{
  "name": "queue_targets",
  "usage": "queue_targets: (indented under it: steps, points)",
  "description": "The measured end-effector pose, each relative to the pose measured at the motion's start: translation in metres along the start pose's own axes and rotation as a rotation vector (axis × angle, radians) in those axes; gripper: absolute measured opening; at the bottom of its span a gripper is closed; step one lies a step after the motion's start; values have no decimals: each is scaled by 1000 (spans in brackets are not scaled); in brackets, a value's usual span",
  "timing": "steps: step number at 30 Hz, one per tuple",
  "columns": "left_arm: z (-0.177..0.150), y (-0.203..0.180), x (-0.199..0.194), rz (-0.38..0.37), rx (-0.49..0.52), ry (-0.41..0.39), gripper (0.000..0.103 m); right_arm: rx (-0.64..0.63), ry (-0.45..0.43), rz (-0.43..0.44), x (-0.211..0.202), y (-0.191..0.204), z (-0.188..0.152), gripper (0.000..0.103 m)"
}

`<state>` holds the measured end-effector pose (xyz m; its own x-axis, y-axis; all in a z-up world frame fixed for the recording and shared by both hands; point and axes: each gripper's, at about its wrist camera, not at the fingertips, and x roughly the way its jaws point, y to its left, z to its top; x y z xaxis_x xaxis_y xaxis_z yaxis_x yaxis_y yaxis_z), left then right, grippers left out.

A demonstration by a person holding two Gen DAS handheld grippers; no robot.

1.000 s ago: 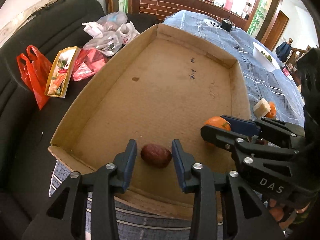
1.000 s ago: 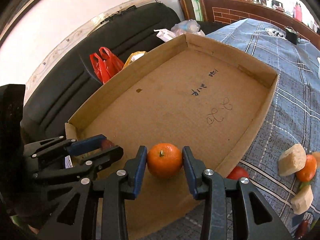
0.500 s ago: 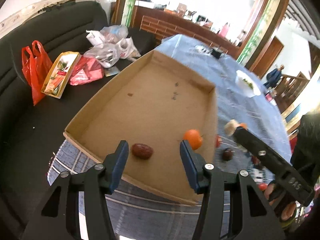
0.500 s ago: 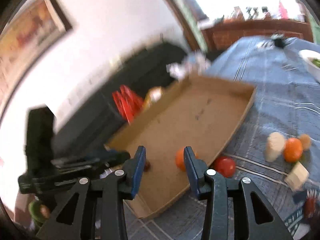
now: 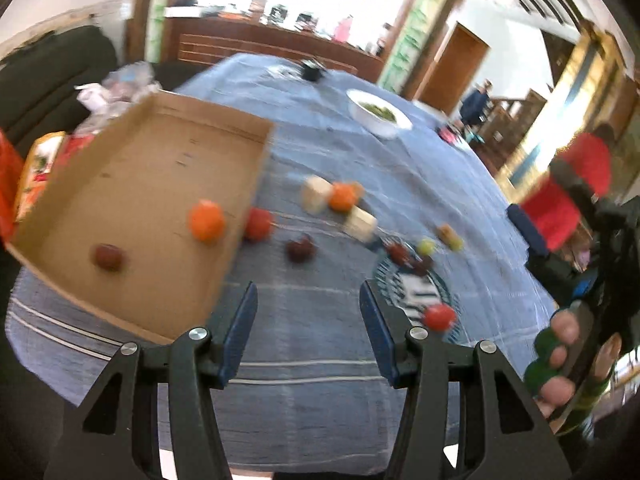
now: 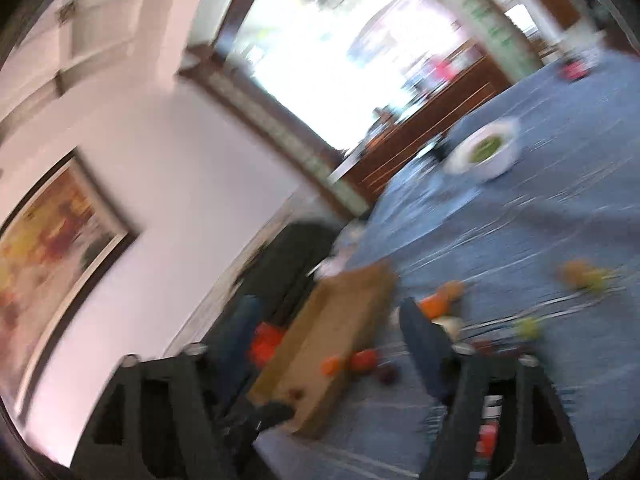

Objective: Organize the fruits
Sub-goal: 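Move left tool to the red tomato while right tool moves to the green grape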

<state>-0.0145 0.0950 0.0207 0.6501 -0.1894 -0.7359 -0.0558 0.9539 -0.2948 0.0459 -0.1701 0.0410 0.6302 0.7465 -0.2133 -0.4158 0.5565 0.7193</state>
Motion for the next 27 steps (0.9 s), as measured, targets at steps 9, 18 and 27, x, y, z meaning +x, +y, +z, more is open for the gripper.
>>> queue_targets:
  steps: [9, 18, 27]
  points:
    - [-11, -46, 19, -64, 53, 50, 52, 40, -29, -302, -85, -61, 23, 82]
    - [-27, -102, 34, -115, 164, 100, 52, 31, 24, -442, -109, -87, 20, 82]
    - [-36, -134, 53, -144, 227, 151, 52, -79, 137, -486, -91, -87, 18, 82]
